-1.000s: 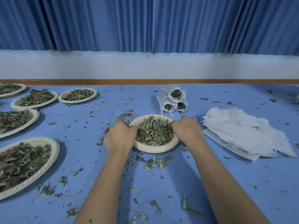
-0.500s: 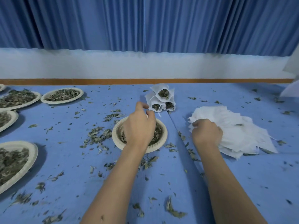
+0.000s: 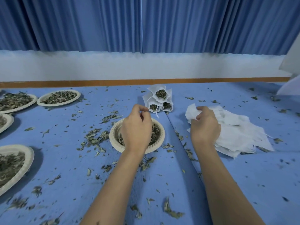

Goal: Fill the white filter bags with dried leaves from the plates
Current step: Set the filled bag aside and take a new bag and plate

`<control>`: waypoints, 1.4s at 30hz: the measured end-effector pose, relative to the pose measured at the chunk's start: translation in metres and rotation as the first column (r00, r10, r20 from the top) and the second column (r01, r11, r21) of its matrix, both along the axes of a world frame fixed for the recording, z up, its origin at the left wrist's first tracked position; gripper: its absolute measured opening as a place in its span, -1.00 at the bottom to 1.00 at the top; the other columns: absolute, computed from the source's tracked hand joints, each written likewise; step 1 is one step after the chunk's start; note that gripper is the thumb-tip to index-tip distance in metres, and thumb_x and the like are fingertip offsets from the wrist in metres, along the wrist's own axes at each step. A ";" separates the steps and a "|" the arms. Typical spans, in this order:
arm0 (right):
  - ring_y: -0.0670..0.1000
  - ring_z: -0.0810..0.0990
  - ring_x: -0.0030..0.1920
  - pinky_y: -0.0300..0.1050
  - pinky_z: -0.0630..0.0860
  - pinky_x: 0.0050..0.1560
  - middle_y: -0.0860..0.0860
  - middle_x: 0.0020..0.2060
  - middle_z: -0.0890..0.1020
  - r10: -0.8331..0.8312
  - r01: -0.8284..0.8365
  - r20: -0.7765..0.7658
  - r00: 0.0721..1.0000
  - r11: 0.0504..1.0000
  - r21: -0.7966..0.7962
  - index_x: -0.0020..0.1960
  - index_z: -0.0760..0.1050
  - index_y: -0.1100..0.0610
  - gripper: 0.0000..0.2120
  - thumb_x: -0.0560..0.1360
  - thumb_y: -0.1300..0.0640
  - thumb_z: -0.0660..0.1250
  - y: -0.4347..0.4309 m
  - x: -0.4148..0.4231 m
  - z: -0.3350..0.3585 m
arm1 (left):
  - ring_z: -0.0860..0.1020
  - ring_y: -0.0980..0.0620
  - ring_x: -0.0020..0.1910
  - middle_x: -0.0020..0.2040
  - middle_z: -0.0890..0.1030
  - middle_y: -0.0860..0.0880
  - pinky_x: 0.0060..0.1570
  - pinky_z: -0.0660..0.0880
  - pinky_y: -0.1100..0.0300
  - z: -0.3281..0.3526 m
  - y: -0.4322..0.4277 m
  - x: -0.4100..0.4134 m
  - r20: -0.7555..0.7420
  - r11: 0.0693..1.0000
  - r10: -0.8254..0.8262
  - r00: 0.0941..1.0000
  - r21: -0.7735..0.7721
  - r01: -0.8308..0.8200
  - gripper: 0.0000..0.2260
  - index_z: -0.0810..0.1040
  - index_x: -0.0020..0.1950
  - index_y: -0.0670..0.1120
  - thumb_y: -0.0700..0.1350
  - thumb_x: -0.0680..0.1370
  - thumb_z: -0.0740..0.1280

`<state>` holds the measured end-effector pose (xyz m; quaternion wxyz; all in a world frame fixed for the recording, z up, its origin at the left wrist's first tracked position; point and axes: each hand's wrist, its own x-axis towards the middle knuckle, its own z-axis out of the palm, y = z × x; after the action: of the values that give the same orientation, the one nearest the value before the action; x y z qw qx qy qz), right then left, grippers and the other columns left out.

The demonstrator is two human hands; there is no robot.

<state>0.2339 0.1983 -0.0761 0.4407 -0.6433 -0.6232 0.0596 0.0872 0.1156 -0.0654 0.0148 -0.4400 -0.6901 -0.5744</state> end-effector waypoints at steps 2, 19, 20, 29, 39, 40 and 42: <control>0.15 0.56 0.00 0.08 0.43 0.08 0.08 0.03 0.60 0.030 -0.025 0.067 0.997 0.997 -0.074 0.10 0.56 0.11 -0.75 0.48 0.30 0.24 0.001 0.000 -0.002 | 0.24 0.11 -0.60 -0.57 0.32 0.09 -0.56 0.14 0.23 -0.001 -0.001 0.000 -0.007 1.000 -0.001 1.000 -0.002 0.001 -0.87 0.50 -0.08 -0.01 -0.17 0.55 0.17; -0.01 0.52 -0.13 0.03 0.51 -0.02 0.31 0.02 0.59 0.553 -0.726 -0.702 0.449 0.684 0.074 -0.08 0.58 0.19 -0.79 0.58 0.15 0.20 -0.048 -0.075 0.056 | 0.59 0.10 -0.12 -0.07 0.64 0.01 -0.16 0.54 0.16 0.031 -0.011 -0.037 0.503 0.943 -0.331 0.798 0.146 0.299 -0.76 0.58 0.08 -0.13 -0.03 0.49 0.39; 0.01 0.51 -0.12 0.00 0.48 -0.02 0.33 0.06 0.56 0.522 -0.734 -0.725 0.449 0.678 0.033 -0.03 0.56 0.26 -0.76 0.58 0.13 0.20 -0.048 -0.079 0.055 | 0.56 0.01 -0.19 -0.15 0.62 -0.09 -0.18 0.52 0.03 0.031 -0.014 -0.041 0.506 0.960 -0.281 0.816 0.135 0.246 -0.74 0.57 -0.01 -0.24 -0.05 0.48 0.40; 0.02 0.54 -0.14 -0.05 0.42 -0.06 0.07 -0.19 0.58 0.425 -0.765 -0.800 0.424 0.641 -0.065 -0.09 0.56 0.24 -0.67 0.44 -0.06 0.38 -0.045 -0.099 0.059 | 0.56 0.10 -0.34 -0.36 0.62 0.07 -0.32 0.51 0.18 0.038 -0.027 -0.063 0.463 0.963 -0.268 0.845 0.131 0.234 -0.86 0.60 -0.32 0.03 -0.11 0.43 0.46; -0.02 0.59 -0.07 -0.05 0.53 0.01 -0.01 -0.16 0.68 0.400 -0.823 -0.911 0.104 0.549 0.147 -0.16 0.63 0.05 -0.89 0.47 0.21 0.36 -0.042 -0.105 0.056 | 0.60 0.08 -0.28 -0.23 0.65 0.04 -0.27 0.52 0.25 0.045 -0.036 -0.074 0.483 0.917 -0.379 0.789 0.083 0.390 -0.94 0.60 -0.11 -0.06 -0.22 0.48 0.38; -0.04 0.58 -0.12 -0.12 0.52 -0.09 -0.05 -0.19 0.67 0.356 -0.810 -0.929 0.099 0.571 0.133 -0.17 0.62 0.04 -0.88 0.48 0.19 0.34 -0.041 -0.104 0.056 | 0.60 0.07 -0.28 -0.22 0.65 0.03 -0.27 0.53 0.24 0.045 -0.036 -0.075 0.498 0.919 -0.373 0.783 0.082 0.386 -0.93 0.60 -0.10 -0.06 -0.22 0.49 0.37; -0.09 0.56 -0.23 -0.26 0.51 -0.27 -0.07 -0.28 0.65 0.202 -0.786 -0.979 0.002 0.606 0.123 -0.18 0.56 0.07 -0.89 0.51 0.17 0.31 -0.037 -0.101 0.055 | 0.61 0.05 -0.28 -0.23 0.66 0.04 -0.27 0.55 0.20 0.044 -0.038 -0.079 0.543 0.933 -0.338 0.769 0.088 0.348 -0.91 0.61 -0.12 -0.03 -0.20 0.50 0.35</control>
<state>0.1330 0.1609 -0.0208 0.4890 -0.2677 -0.3741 0.7412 0.0084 0.0774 -0.0213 -0.2926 -0.3750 -0.5780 -0.6631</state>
